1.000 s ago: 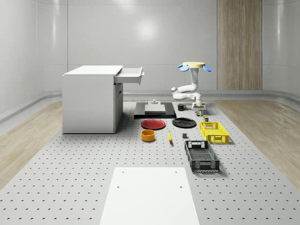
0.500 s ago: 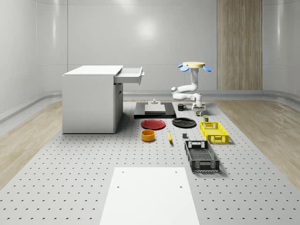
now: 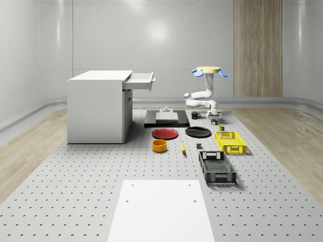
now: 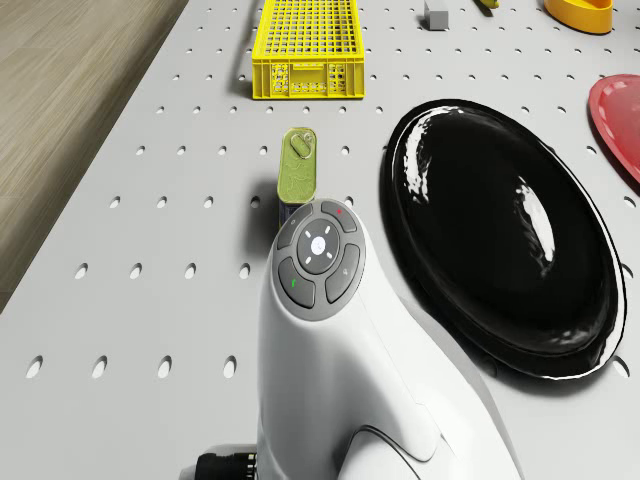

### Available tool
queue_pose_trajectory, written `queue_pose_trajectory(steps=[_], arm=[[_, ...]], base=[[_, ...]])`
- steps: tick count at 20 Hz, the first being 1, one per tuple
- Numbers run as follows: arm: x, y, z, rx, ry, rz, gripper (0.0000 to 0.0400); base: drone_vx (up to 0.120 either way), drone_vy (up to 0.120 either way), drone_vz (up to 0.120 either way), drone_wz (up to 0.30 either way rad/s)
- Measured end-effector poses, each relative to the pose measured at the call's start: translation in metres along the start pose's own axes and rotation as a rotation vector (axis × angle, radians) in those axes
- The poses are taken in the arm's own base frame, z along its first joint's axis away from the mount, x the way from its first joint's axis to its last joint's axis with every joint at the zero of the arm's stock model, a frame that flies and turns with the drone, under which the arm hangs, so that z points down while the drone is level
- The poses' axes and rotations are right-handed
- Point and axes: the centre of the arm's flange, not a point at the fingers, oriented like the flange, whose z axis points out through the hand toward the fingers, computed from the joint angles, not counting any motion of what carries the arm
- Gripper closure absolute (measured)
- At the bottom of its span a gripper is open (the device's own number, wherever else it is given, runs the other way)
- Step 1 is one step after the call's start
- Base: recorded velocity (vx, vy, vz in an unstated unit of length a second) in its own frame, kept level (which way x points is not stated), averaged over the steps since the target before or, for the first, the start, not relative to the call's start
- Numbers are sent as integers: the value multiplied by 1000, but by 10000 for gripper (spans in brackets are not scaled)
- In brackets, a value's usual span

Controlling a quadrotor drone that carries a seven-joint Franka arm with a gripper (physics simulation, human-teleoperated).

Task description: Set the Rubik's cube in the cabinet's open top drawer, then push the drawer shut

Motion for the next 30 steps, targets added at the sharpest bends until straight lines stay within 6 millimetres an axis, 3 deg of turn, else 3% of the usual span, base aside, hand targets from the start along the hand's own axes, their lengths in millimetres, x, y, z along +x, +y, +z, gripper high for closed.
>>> queue_pose_trajectory(steps=[4,10,30], arm=[[0,0,-16,0,0,0,74],[0,0,-29,0,0,0,75],[0,0,-35,0,0,0,75]], base=[[0,-10,80,0],[120,-120,120,0],[120,-120,120,0]])
